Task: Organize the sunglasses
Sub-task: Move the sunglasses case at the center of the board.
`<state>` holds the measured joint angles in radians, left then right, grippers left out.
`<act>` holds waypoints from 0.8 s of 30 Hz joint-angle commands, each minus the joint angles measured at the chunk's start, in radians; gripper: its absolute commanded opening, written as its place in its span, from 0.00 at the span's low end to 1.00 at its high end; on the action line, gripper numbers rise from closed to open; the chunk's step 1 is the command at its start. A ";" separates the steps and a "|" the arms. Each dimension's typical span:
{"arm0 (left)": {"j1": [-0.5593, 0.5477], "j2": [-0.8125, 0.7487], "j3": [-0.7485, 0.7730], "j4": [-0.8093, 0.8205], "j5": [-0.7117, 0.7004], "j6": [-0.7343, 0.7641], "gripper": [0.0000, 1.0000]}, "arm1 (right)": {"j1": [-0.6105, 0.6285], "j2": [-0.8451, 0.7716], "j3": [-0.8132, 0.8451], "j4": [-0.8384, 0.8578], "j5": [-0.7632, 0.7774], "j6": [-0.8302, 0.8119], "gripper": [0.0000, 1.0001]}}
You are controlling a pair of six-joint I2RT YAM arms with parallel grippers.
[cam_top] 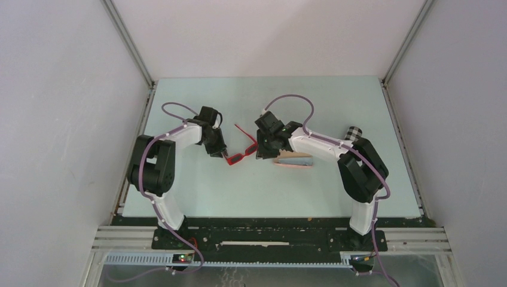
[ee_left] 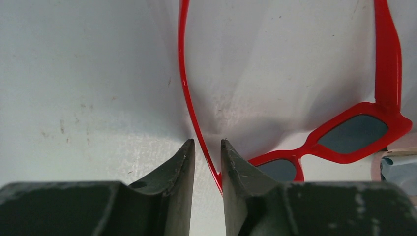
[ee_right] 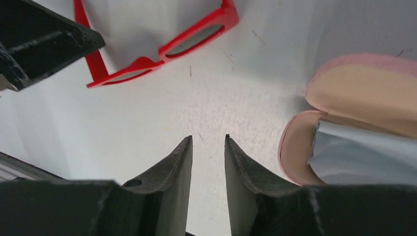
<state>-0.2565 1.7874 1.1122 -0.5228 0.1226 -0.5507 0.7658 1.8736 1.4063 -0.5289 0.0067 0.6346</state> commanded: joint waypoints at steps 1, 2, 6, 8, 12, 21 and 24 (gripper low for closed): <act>-0.001 0.007 0.013 0.025 -0.010 -0.001 0.29 | 0.021 0.016 -0.009 0.072 0.015 0.065 0.37; -0.003 0.007 0.011 0.025 -0.007 0.001 0.28 | 0.023 0.024 -0.010 0.079 0.013 0.075 0.37; -0.006 0.002 -0.006 0.018 -0.004 0.008 0.25 | 0.026 0.066 -0.003 0.101 0.013 0.105 0.36; -0.013 -0.014 -0.026 0.018 -0.008 0.006 0.25 | 0.026 0.097 0.017 0.088 0.018 0.106 0.36; -0.040 -0.033 -0.051 0.020 -0.003 0.000 0.25 | 0.030 0.129 0.031 0.092 0.019 0.111 0.35; -0.120 -0.037 -0.079 0.026 0.005 -0.023 0.24 | 0.035 0.170 0.057 0.091 0.028 0.122 0.35; -0.130 -0.060 -0.104 0.027 0.003 -0.035 0.25 | 0.035 0.156 0.048 0.083 0.036 0.116 0.34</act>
<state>-0.3676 1.7714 1.0645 -0.4843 0.1261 -0.5587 0.7898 2.0331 1.4300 -0.4522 0.0139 0.7425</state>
